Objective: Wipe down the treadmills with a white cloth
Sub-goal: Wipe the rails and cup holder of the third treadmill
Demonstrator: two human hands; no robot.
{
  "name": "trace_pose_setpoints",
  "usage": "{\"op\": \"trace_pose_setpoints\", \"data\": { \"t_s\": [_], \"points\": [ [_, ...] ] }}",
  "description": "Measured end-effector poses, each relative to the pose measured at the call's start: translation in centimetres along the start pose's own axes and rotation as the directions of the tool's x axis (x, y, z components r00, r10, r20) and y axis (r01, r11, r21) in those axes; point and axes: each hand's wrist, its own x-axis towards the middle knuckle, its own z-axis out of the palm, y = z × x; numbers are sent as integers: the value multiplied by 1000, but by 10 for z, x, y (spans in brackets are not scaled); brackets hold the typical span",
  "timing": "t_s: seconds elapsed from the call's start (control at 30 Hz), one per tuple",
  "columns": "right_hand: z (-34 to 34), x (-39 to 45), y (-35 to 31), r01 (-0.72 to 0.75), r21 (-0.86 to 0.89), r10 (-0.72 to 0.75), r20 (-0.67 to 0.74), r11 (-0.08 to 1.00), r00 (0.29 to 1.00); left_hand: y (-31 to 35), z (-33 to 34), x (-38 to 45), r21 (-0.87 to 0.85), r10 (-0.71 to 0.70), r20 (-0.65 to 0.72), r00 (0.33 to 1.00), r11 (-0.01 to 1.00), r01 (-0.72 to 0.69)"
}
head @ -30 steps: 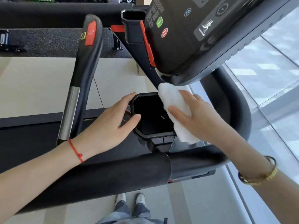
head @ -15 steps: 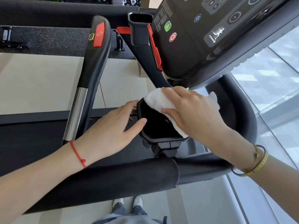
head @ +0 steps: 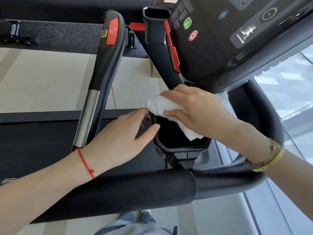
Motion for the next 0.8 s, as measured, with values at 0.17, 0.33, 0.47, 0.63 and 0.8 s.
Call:
{"op": "trace_pose_setpoints", "data": {
  "t_s": [0.17, 0.33, 0.47, 0.63, 0.8],
  "points": [
    [-1, 13, 0, -37, 49, 36, 8, 998, 999, 1, -2, 1, -23, -4, 3, 1000, 1000, 5],
    [4, 9, -5, -6, 97, 9, -33, 995, 999, 3, -4, 2, -23, -5, 27, 1000, 1000, 6],
    [7, -6, -10, 55, 226, -31, -109, 972, 994, 3, -10, 0, -17, -57, 95, 994, 998, 59],
    [2, -4, -15, 176, 274, -164, -68, 946, 984, 0, -24, -10, 71, -124, 149, 981, 991, 114],
    [6, -26, -28, 218, 382, -212, -57, 898, 975, -11, -31, -28, 87, -124, -149, 981, 987, 138]
  ]
}}
